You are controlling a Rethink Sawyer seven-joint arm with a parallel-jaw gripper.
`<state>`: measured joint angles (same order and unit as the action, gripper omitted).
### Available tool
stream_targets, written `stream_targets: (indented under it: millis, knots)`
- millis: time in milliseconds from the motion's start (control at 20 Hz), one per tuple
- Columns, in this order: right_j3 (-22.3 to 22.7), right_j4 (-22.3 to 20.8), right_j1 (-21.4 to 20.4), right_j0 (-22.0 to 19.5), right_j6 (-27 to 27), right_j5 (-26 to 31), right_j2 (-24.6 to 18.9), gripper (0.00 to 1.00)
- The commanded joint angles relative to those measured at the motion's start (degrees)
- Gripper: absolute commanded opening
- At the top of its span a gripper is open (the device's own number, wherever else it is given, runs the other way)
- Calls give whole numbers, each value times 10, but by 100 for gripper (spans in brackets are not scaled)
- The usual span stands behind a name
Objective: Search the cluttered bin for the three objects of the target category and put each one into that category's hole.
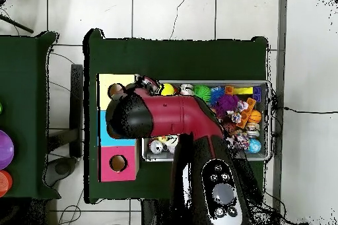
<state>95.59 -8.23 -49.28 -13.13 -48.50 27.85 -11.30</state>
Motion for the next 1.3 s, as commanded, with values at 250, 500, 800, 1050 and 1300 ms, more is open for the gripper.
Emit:
stream_targets:
  millis: [250, 500, 800, 1050, 1300]
  knots:
    - [45, -32, 41, 47, -160, -12, 78, 0]
    - [46, -12, 34, 65, -162, -8, 86, 0]
    - [46, 10, 18, 84, -160, 13, 83, 0]
    - [39, 15, 14, 105, -164, 26, 94, 0]
    - [60, 25, 5, 101, -165, -12, 93, 0]
